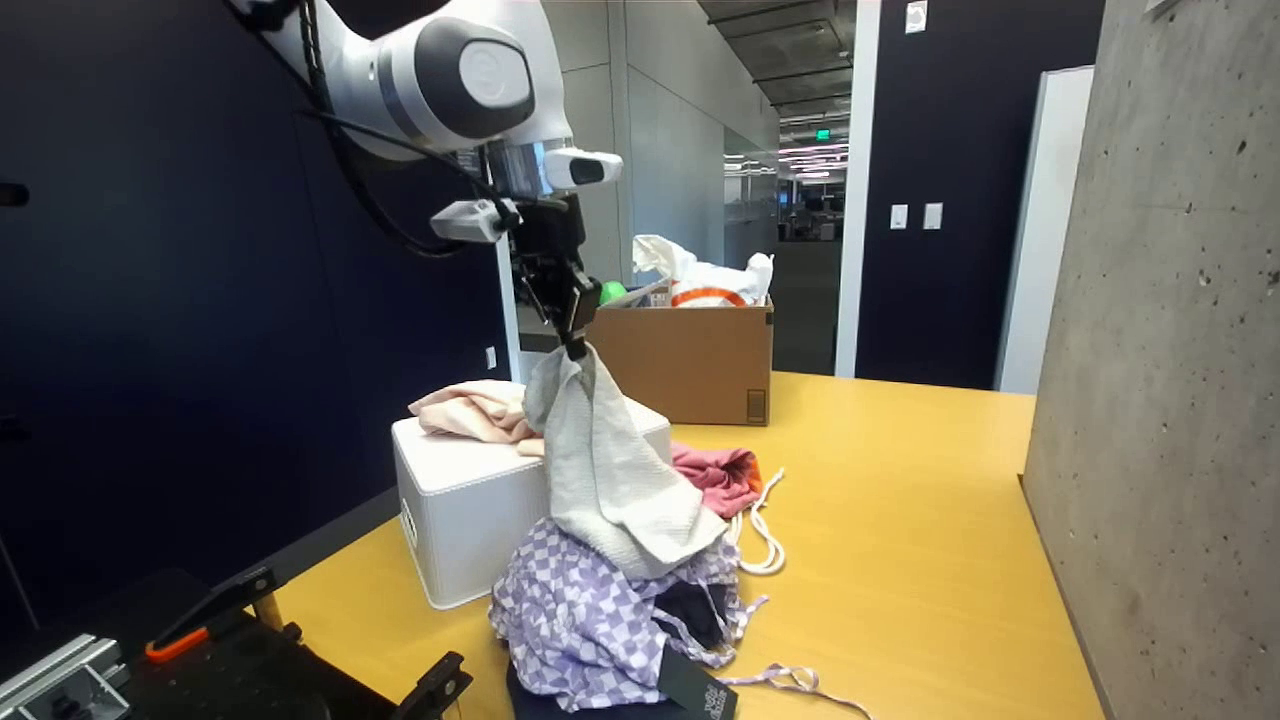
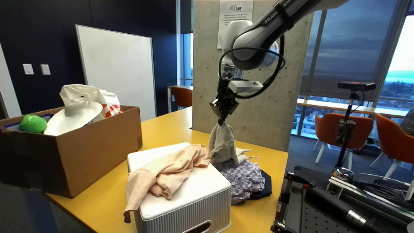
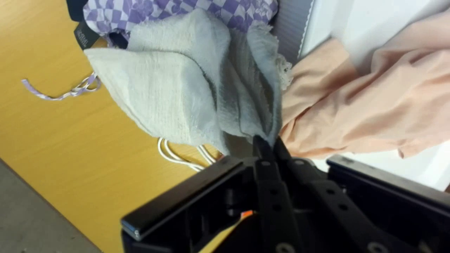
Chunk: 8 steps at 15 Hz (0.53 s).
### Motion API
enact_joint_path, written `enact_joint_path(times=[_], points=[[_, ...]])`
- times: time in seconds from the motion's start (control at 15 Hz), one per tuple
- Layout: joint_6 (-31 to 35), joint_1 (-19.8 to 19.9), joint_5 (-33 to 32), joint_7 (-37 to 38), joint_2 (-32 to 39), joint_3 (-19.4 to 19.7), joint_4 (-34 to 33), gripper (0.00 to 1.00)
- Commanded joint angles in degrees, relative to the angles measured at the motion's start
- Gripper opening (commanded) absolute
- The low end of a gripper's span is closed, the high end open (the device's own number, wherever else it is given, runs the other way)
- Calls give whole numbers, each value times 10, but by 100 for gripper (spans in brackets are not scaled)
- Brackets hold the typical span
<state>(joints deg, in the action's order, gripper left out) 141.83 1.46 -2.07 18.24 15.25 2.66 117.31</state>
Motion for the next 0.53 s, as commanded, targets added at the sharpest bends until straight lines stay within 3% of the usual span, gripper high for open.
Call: enact_joint_path(times=[0.0,0.47], points=[[21,11,49,-49,45,-3,-5,1],[35,9,35,-34,129,24,-12,1]])
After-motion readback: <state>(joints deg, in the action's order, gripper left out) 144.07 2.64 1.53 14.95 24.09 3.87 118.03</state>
